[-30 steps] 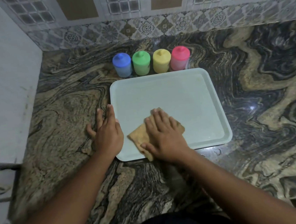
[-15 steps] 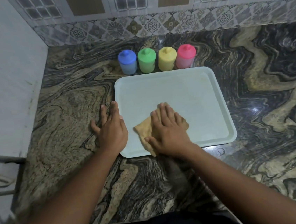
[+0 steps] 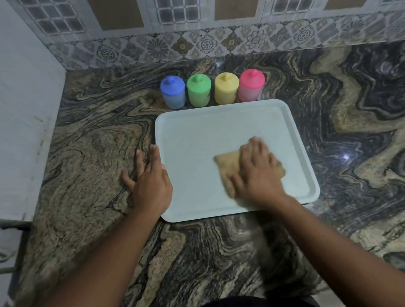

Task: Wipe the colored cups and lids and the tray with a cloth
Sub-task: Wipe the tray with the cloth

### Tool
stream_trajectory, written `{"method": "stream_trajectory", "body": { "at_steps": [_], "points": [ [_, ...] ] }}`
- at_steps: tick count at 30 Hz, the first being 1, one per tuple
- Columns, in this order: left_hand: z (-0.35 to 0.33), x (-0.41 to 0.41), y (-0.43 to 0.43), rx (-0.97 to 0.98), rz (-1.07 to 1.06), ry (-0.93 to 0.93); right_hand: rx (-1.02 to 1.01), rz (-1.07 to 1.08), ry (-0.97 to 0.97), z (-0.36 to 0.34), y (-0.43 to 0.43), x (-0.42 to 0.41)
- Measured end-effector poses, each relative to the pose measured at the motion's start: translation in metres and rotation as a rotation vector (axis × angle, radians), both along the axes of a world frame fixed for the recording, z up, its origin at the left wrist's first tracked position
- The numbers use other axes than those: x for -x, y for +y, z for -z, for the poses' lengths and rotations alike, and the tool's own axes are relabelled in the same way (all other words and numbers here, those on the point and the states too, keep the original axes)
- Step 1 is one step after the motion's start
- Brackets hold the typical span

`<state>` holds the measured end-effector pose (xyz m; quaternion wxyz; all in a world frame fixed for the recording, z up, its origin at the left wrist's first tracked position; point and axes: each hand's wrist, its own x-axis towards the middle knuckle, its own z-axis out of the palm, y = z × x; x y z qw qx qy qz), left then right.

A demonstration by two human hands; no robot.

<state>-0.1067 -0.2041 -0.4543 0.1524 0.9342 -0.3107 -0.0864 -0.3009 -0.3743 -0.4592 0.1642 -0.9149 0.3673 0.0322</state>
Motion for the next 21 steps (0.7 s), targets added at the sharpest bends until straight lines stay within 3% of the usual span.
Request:
{"method": "stream_trajectory", "body": {
  "at_steps": [3,5,10,12,16,21],
  "points": [
    [0.004,-0.001,-0.002,-0.022,-0.003,0.004,-0.01,0.226,0.031,-0.005,-0.038,-0.024],
    [0.006,-0.001,-0.003,-0.032,-0.014,0.033,-0.04,0.217,0.007,-0.008,-0.021,-0.057],
    [0.01,0.002,-0.004,-0.002,-0.073,-0.015,-0.088,-0.298,-0.074,0.001,0.082,-0.059],
    [0.011,0.002,-0.004,0.011,-0.07,-0.026,-0.094,-0.337,-0.139,0.006,0.067,-0.026],
    [0.013,0.004,-0.006,0.043,-0.079,-0.037,-0.007,-0.078,-0.132,0.009,-0.001,0.02],
    [0.014,0.004,-0.007,0.057,-0.06,-0.038,0.013,0.283,-0.019,0.004,-0.09,-0.032]
  ]
}}
